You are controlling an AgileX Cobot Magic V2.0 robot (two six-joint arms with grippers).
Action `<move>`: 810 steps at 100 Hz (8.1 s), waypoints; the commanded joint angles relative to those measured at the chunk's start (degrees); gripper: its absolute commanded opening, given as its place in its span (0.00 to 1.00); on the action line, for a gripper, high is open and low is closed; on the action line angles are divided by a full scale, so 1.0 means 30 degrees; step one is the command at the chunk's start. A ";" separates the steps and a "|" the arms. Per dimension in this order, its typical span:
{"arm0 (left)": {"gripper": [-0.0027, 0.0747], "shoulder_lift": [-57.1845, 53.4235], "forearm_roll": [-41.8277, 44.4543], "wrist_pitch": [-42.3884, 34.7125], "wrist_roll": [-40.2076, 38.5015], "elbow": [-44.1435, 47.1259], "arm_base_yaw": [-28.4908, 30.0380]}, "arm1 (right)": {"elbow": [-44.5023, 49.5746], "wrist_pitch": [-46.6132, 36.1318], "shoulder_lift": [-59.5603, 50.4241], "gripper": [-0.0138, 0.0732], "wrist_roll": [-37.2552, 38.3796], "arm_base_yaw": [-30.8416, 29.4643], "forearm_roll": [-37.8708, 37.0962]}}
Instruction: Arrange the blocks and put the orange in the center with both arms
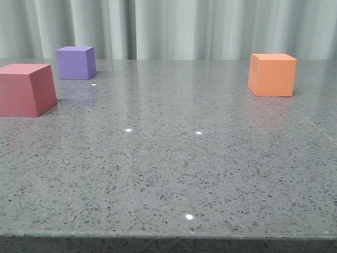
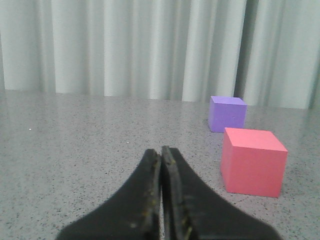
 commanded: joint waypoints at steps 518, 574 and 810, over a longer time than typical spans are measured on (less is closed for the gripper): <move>0.01 -0.0674 -0.0147 -0.1550 -0.0006 0.0810 -0.0010 | -4.1454 1.8247 4.2419 0.80 0.8822 1.1804 -0.3442; 0.01 -0.0674 -0.0147 -0.1550 -0.0006 0.0810 -0.0010 | -4.1768 1.8485 4.1139 0.91 0.6743 1.1642 -0.3253; 0.01 -0.0674 -0.0147 -0.1550 -0.0006 0.0810 -0.0010 | -0.7417 0.1808 1.0064 0.84 0.1805 0.1262 -0.3176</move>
